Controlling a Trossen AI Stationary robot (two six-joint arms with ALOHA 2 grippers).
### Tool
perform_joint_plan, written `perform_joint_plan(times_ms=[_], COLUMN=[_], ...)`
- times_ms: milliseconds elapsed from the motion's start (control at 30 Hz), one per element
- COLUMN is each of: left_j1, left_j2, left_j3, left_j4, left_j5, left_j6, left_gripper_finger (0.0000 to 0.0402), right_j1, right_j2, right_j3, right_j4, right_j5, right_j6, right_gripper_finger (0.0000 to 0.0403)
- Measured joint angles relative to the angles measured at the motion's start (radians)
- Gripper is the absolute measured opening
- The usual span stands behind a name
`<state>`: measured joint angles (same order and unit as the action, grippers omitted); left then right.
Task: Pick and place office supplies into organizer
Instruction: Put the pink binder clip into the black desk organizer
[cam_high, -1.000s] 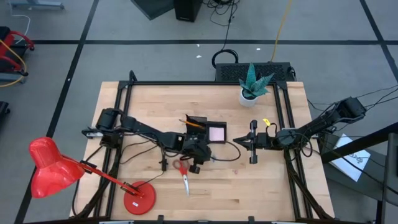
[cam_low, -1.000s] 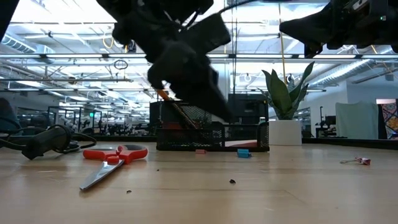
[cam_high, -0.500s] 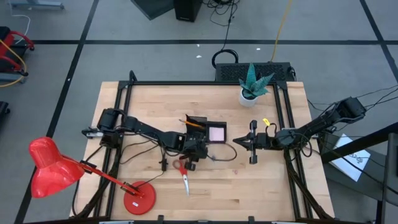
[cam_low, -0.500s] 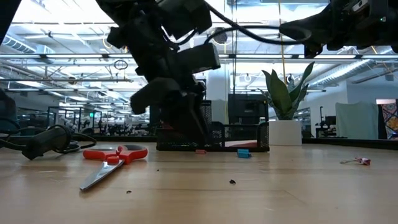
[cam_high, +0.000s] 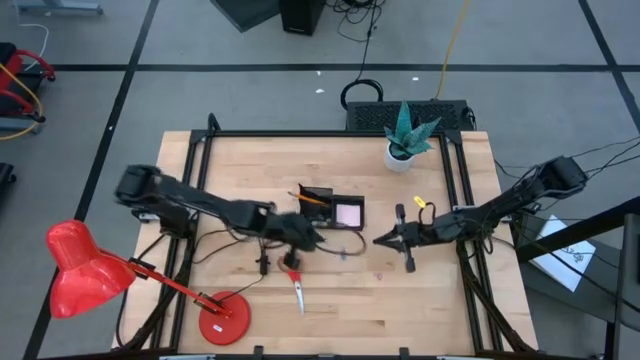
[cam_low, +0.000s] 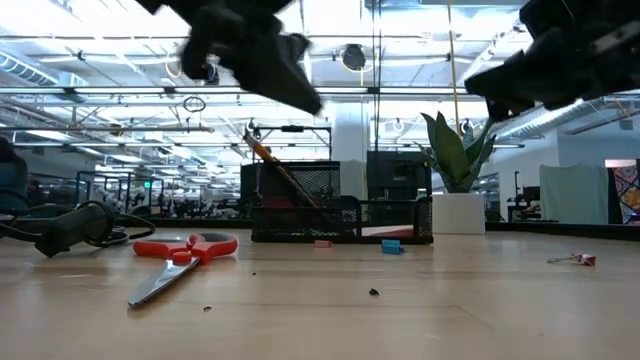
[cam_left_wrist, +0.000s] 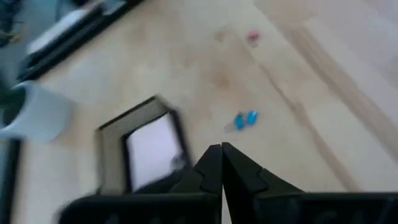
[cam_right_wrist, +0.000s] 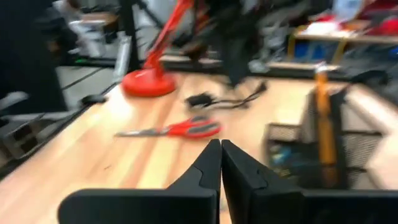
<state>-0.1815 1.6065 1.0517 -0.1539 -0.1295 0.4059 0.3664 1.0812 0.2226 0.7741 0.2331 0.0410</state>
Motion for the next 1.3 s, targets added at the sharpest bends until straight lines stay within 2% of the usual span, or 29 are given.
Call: perform_joint_plan(times_ms=[133, 300, 367, 433, 533, 600, 667, 767, 967, 1100, 1300], left_j1=[0.029, 0.061, 0.067, 0.07, 0.07, 0.068, 0.067, 0.067, 0.067, 0.067, 0.067], left_j2=[-0.197, -0.391, -0.438, -0.487, -0.513, -0.521, -0.519, -0.518, -0.519, -0.519, -0.519], left_j3=[-0.159, -0.314, -0.352, -0.39, -0.421, -0.437, -0.445, -0.448, -0.448, -0.447, -0.447], left_j4=[0.11, 0.271, 0.329, 0.317, 0.319, 0.307, 0.317, 0.313, 0.325, 0.332, 0.342], left_j5=[-0.004, 0.004, 0.004, 0.006, 0.006, 0.006, 0.006, 0.007, 0.007, 0.007, 0.007], left_j6=[0.008, 0.007, -0.006, -0.025, -0.046, -0.05, -0.049, -0.045, -0.053, -0.053, -0.054], left_gripper_finger=[0.0017, 0.001, 0.0005, 0.0005, 0.0017, 0.0027, 0.0034, 0.0034, 0.002, 0.0006, 0.0022], right_j1=[0.002, 0.002, 0.005, 0.017, 0.05, 0.079, 0.113, 0.172, 0.276, 0.353, 0.398], right_j2=[0.076, 0.225, 0.276, 0.305, 0.303, 0.291, 0.285, 0.284, 0.303, 0.303, 0.303], right_j3=[0.014, 0.119, 0.157, 0.193, 0.22, 0.224, 0.223, 0.223, 0.224, 0.224, 0.223], right_j4=[0.001, 0.002, -0.006, -0.025, -0.133, -0.215, -0.262, -0.301, -0.322, -0.383, -0.495], right_j5=[-0.058, -0.056, -0.062, -0.123, -0.227, -0.234, -0.198, -0.086, 0.088, 0.153, 0.298], right_j6=[0.034, 0.023, 0.004, 0.014, 0.115, 0.22, 0.323, 0.46, 0.704, 0.846, 0.888], right_gripper_finger=[0.0037, 0.0112, 0.0143, 0.017, 0.0195, 0.0202, 0.0205, 0.0204, 0.0198, 0.0197, 0.0196])
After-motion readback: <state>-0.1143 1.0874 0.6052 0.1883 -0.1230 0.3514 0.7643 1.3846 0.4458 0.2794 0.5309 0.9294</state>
